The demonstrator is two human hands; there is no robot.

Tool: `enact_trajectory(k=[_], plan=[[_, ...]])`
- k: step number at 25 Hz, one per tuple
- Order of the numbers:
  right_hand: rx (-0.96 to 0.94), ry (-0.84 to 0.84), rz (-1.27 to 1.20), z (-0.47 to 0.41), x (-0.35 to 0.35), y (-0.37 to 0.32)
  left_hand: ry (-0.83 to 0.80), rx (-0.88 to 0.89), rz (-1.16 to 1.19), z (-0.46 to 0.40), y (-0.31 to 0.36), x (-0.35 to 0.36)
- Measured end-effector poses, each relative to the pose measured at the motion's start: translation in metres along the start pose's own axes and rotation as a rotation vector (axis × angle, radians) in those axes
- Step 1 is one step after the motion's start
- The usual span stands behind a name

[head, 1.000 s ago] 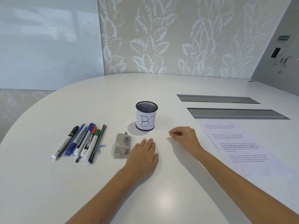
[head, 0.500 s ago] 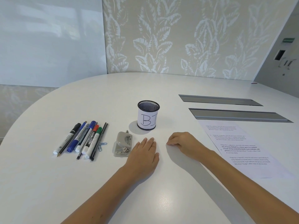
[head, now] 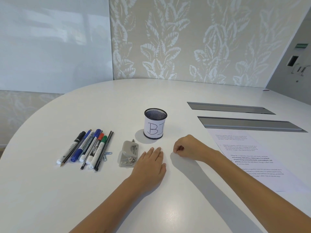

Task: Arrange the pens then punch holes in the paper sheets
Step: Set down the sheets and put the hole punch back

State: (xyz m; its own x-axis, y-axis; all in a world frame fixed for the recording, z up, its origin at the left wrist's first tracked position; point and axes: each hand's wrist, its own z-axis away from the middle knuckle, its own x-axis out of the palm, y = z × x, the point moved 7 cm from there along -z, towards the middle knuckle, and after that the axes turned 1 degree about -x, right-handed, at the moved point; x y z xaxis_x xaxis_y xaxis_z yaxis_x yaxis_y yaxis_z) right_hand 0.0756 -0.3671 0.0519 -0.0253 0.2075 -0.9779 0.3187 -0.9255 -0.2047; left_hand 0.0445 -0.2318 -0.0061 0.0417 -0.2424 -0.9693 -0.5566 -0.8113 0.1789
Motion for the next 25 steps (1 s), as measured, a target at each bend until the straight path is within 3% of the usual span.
enact_trajectory(k=[3, 6, 9, 11, 15, 20, 25], plan=[[0.174, 0.072, -0.239, -0.002, -0.003, 0.027, -0.010, 0.004, 0.007, 0.000, 0.001, -0.001], [0.382, 0.187, -0.952, -0.001, -0.017, 0.057, -0.011, 0.005, 0.011, 0.001, 0.001, -0.001], [0.401, 0.393, -1.475, -0.015, -0.055, 0.066, -0.018, 0.006, 0.001, 0.001, 0.001, -0.001], [0.323, 0.475, -1.561, -0.032, -0.089, 0.058, -0.023, 0.006, 0.002, 0.001, 0.001, -0.001], [0.214, 0.401, -1.207, -0.070, -0.130, 0.014, -0.011, 0.017, -0.007, 0.001, 0.002, -0.003], [0.108, 0.240, -0.140, -0.109, -0.121, -0.042, -0.020, 0.026, -0.025, 0.000, 0.003, -0.005], [0.112, 0.163, 0.083, -0.128, -0.100, -0.054, -0.003, 0.032, -0.023, 0.001, 0.003, -0.006]])
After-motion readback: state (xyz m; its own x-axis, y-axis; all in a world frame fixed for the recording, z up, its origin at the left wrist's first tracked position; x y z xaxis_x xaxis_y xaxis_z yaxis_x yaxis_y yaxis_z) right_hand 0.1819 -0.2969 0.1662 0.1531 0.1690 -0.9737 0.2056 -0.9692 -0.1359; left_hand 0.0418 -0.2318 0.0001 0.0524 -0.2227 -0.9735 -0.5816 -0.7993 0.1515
